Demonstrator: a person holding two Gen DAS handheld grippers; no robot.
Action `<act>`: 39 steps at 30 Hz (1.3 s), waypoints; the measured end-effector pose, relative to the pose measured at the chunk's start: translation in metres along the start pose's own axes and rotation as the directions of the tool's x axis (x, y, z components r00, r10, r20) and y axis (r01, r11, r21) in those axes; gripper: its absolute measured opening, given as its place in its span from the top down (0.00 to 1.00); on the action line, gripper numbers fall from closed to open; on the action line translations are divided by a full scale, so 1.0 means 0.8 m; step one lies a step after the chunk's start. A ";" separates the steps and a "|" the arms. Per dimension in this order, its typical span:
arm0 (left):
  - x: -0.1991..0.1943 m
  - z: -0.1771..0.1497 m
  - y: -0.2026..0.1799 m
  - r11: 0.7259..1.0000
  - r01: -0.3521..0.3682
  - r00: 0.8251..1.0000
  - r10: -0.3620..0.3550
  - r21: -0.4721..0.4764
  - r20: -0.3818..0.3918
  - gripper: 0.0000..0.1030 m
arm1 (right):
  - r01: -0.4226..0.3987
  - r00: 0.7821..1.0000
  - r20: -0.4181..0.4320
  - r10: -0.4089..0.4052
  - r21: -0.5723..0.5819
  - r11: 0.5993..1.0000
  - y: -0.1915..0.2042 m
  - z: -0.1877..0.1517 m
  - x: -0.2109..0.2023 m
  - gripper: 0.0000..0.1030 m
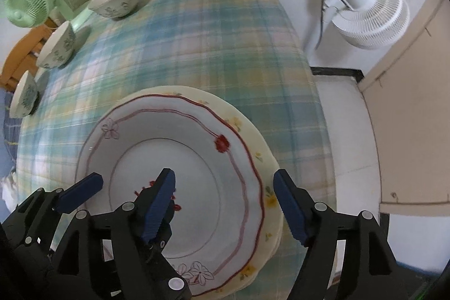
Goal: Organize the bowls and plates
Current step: 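Lower the red-patterned plate onto the yellow-floral stack and open both grippers, then move both grippers away from the stack toward the large beige bowl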
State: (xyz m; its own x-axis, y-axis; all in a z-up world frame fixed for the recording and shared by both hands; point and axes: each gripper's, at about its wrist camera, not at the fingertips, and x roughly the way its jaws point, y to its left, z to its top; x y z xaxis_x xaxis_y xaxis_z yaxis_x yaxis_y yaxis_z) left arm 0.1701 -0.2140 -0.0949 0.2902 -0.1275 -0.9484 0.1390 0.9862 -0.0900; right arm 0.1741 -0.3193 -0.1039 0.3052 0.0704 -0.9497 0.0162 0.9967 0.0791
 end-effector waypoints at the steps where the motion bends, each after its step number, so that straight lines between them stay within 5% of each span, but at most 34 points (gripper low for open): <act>1: -0.003 -0.001 0.002 1.000 -0.005 1.000 0.005 -0.001 0.004 0.23 | -0.002 1.000 0.003 0.002 -0.006 1.000 0.003 0.001 0.000 0.26; 13: -0.058 -0.004 0.056 0.999 -0.003 0.994 0.007 -0.034 0.112 0.22 | -0.005 0.995 0.098 0.006 -0.008 1.000 0.047 0.007 -0.046 0.26; 27: -0.116 -0.035 0.198 1.000 0.009 0.980 -0.013 0.022 0.200 0.22 | 0.054 0.977 0.203 -0.067 0.071 0.996 0.192 -0.020 -0.091 0.26; 39: -0.137 -0.036 0.304 0.986 -0.075 0.965 0.110 -0.150 0.238 0.25 | 0.029 0.977 0.214 -0.012 -0.075 0.997 0.303 0.002 -0.092 0.26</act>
State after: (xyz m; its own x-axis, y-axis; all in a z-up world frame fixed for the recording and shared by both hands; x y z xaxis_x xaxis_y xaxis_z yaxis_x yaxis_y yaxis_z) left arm 0.1449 0.0427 -0.0218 0.5210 -0.0399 -0.8527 -0.0270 0.9976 -0.0632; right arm 0.1572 -0.0833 -0.0141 0.5017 0.0485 -0.8637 -0.0466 0.9985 0.0290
